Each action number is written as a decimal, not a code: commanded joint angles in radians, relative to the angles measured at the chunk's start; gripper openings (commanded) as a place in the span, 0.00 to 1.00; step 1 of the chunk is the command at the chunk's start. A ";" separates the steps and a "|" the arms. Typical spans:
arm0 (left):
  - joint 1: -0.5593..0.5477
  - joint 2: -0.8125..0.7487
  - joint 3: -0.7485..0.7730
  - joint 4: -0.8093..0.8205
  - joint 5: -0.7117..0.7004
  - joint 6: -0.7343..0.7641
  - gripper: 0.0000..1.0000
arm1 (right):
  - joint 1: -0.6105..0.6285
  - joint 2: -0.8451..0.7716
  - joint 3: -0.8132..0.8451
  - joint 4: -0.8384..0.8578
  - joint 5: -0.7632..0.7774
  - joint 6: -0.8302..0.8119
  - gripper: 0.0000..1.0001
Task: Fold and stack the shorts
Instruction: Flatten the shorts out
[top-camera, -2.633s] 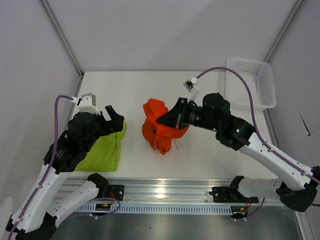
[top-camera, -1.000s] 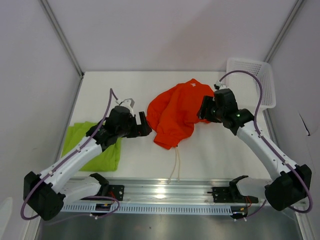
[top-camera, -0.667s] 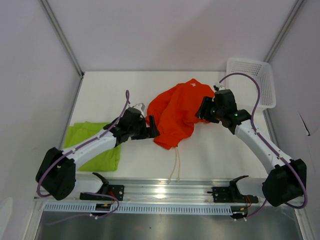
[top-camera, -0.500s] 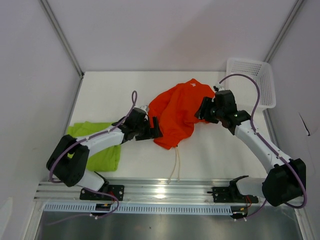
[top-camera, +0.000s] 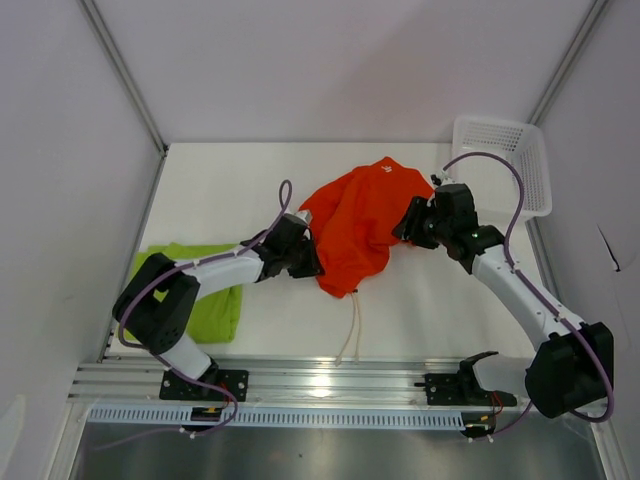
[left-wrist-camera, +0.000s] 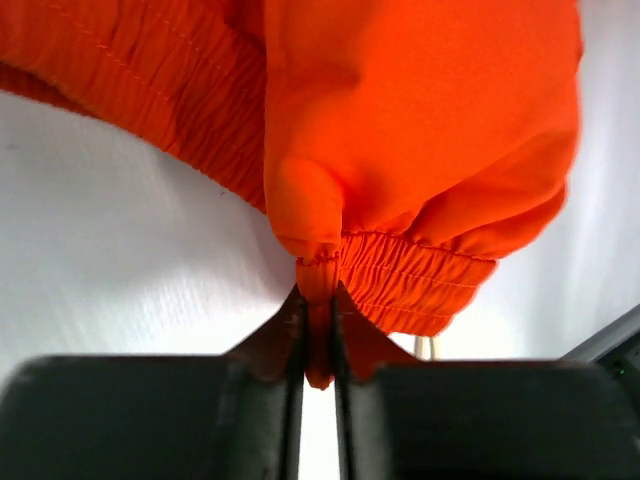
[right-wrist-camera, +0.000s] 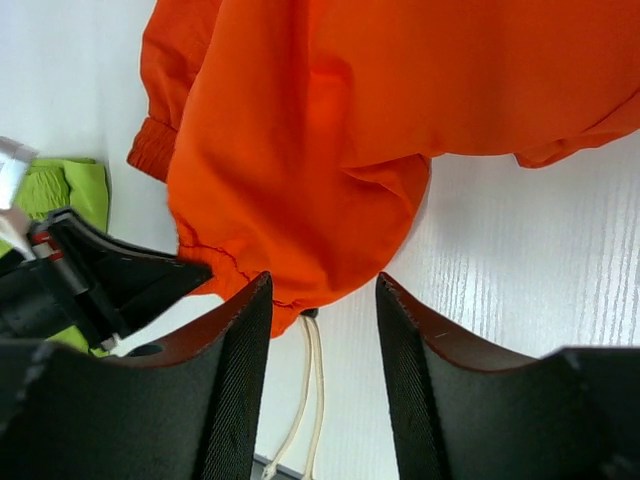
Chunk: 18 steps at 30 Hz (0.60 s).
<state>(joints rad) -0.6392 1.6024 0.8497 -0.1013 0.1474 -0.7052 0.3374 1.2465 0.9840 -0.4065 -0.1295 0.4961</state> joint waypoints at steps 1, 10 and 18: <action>-0.023 -0.145 0.087 -0.107 -0.124 0.047 0.08 | -0.012 -0.035 -0.019 0.031 0.002 -0.013 0.46; -0.050 -0.357 0.347 -0.449 -0.347 0.240 0.00 | -0.034 0.004 -0.041 0.054 0.010 -0.025 0.43; -0.051 -0.387 0.382 -0.643 -0.422 0.263 0.01 | -0.032 0.139 0.025 0.093 -0.002 -0.030 0.50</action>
<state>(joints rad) -0.6853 1.2240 1.2522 -0.6388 -0.2344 -0.4751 0.3054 1.3331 0.9440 -0.3595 -0.1219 0.4915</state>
